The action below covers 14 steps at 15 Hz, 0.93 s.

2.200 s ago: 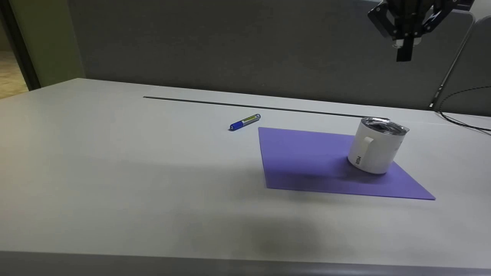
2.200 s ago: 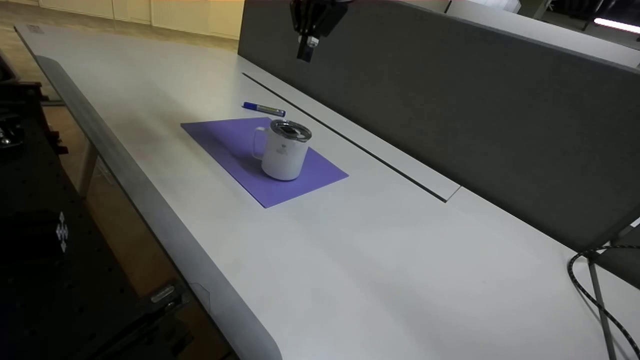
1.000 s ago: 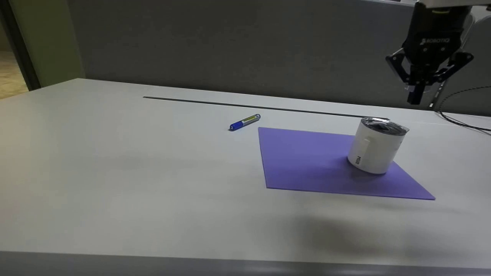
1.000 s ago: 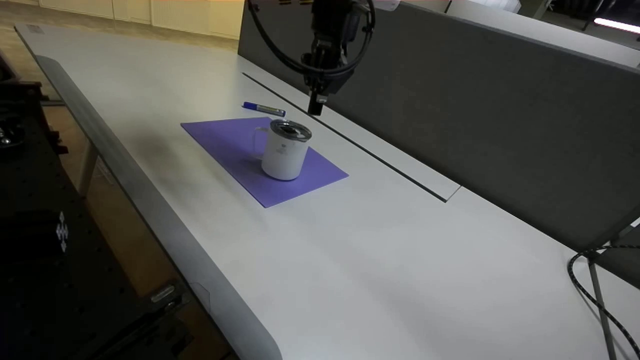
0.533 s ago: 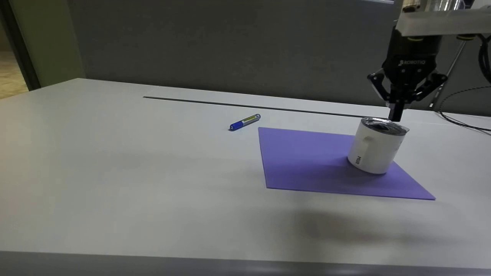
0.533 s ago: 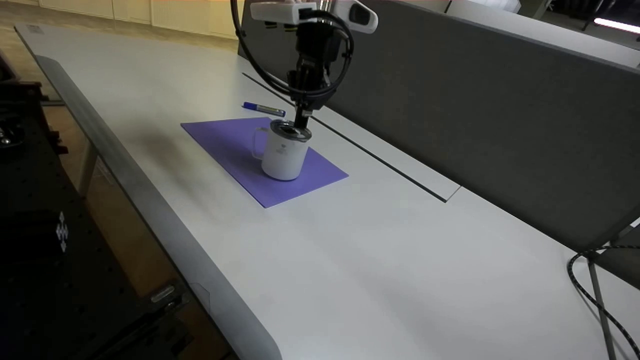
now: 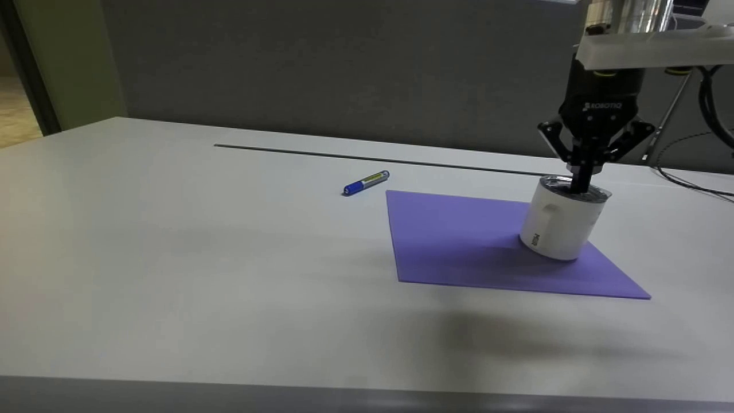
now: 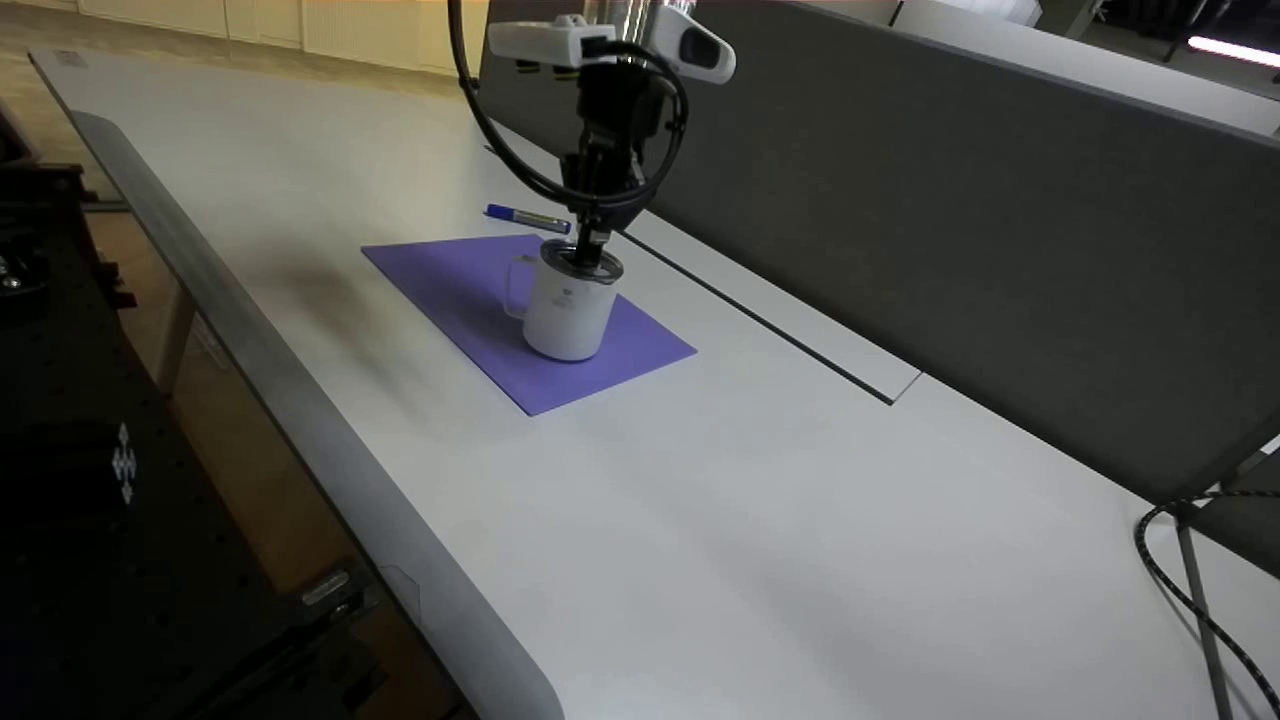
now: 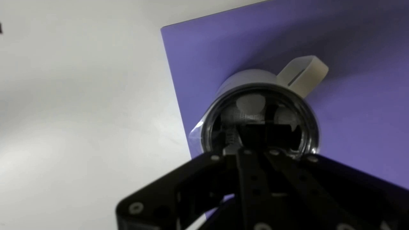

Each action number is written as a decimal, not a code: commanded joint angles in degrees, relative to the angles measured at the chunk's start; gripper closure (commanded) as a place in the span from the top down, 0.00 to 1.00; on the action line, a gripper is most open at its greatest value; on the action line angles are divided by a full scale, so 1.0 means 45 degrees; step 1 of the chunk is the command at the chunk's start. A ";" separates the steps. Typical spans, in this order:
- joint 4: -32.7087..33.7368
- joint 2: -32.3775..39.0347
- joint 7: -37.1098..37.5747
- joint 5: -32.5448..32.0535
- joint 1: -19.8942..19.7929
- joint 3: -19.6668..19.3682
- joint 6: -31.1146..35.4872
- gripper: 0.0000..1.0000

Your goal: Move the object in the cup

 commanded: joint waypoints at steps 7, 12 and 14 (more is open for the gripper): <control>0.0030 0.0085 -0.0036 0.0650 0.0055 0.0122 -0.0075 0.00; 0.0138 0.0139 -0.0396 0.1621 -0.0051 0.0318 -0.0277 0.00; 0.0120 0.0125 -0.0405 0.1720 -0.0025 0.0267 -0.0188 0.00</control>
